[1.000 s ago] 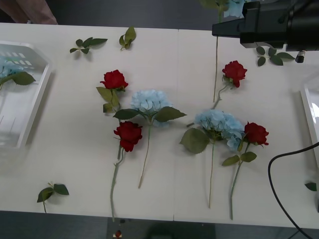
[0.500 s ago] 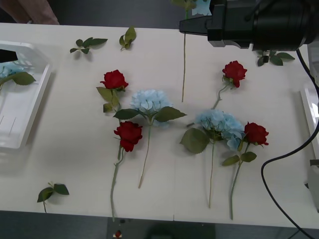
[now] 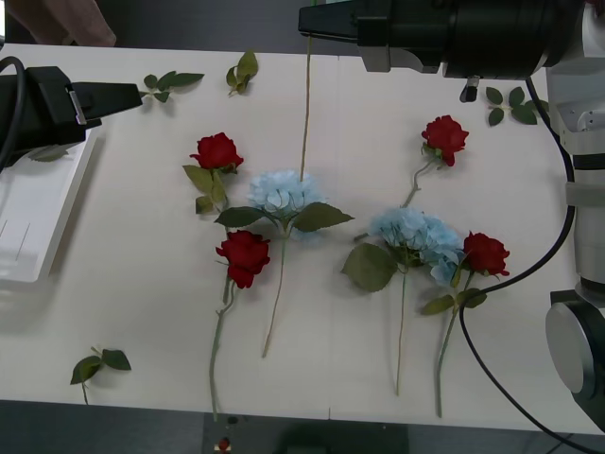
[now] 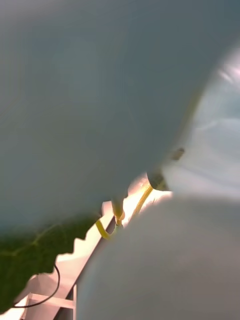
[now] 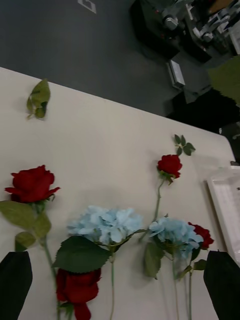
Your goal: Put the red flowers into the right box and the blue flowers into the left box
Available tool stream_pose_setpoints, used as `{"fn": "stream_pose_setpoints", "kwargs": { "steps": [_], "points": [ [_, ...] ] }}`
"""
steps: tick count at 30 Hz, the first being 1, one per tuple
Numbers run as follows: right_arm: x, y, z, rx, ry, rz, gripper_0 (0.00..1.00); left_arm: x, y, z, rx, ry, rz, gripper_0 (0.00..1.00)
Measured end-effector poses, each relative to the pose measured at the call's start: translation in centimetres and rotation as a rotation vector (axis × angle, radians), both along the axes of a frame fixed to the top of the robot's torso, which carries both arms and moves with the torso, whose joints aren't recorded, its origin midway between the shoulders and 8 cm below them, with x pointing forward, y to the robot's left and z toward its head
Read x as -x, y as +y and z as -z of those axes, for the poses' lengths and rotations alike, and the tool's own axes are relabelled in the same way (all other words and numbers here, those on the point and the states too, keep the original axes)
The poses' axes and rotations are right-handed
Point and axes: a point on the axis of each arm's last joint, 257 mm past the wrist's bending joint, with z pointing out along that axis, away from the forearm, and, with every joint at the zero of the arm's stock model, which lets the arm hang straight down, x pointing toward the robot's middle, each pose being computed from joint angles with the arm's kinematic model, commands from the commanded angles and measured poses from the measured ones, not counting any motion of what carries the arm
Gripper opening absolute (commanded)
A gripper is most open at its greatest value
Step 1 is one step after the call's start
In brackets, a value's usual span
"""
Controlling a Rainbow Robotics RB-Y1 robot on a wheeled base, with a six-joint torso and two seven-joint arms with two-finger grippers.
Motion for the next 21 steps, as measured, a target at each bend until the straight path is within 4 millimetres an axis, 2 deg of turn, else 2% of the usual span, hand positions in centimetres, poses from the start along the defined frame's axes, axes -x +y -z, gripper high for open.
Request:
{"fn": "stream_pose_setpoints", "kwargs": {
  "steps": [4,7,16,21],
  "points": [
    [0.1,0.1,0.0,-0.001,0.001,-0.004,0.0,2.3,-3.8,-1.3,0.091,0.004,0.076,1.0],
    [0.3,0.1,-0.2,-0.008,0.003,-0.012,0.0,3.3,-6.3,-1.6,0.113,-0.001,0.132,1.0],
    [0.3,0.1,-0.2,-0.008,0.003,-0.012,0.0,3.3,-14.2,-1.7,0.104,-0.057,0.245,1.0],
    [0.3,0.1,-0.2,-0.008,0.003,-0.012,0.0,3.5,-17.1,-1.5,0.112,-0.063,0.282,1.0]
  ]
}}
